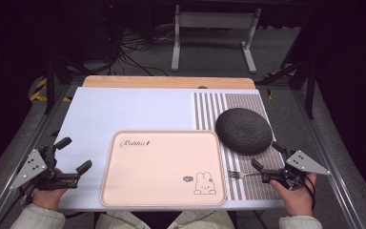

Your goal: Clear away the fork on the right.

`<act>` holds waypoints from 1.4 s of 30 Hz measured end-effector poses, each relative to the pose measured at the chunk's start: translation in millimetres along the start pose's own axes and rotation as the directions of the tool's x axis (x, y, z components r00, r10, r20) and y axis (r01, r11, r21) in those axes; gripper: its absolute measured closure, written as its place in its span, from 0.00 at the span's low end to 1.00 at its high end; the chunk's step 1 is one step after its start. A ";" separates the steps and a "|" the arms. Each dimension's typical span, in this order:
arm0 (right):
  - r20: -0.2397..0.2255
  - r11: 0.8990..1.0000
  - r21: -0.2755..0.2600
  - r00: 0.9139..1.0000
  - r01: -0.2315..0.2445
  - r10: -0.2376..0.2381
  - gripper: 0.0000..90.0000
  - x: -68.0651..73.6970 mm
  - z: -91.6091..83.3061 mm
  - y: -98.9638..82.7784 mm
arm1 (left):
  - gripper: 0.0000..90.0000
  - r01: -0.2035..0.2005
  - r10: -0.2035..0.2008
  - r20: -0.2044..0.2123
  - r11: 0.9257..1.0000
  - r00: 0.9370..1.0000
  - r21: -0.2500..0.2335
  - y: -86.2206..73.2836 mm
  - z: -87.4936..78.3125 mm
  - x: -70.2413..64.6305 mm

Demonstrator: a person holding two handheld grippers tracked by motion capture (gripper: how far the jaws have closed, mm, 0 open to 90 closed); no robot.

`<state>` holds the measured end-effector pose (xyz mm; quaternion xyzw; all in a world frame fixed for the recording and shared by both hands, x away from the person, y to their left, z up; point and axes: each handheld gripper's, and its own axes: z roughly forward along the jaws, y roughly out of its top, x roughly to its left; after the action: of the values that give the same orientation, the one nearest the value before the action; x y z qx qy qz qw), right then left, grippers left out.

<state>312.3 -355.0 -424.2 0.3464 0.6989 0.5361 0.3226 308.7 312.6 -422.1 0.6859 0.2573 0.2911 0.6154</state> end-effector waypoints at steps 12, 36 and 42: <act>-0.007 1.000 0.001 1.000 0.002 -0.002 0.02 0.8 0.9 1.8 | 0.00 -0.005 0.005 0.003 1.000 1.000 -0.003 0.4 -0.7 0.1; -0.079 0.998 0.044 0.996 0.041 -0.037 0.02 -2.0 48.1 45.0 | 0.00 -0.002 0.002 0.011 1.000 1.000 0.004 -0.1 0.7 -0.1; -0.091 0.993 0.112 0.996 0.025 -0.015 0.03 -3.7 54.5 49.6 | 0.00 -0.002 0.002 0.012 1.000 1.000 0.003 0.0 0.2 0.0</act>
<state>366.0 -320.3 -387.4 0.3328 0.7453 0.5075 0.2760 308.9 312.4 -422.1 0.6886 0.2537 0.2872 0.6156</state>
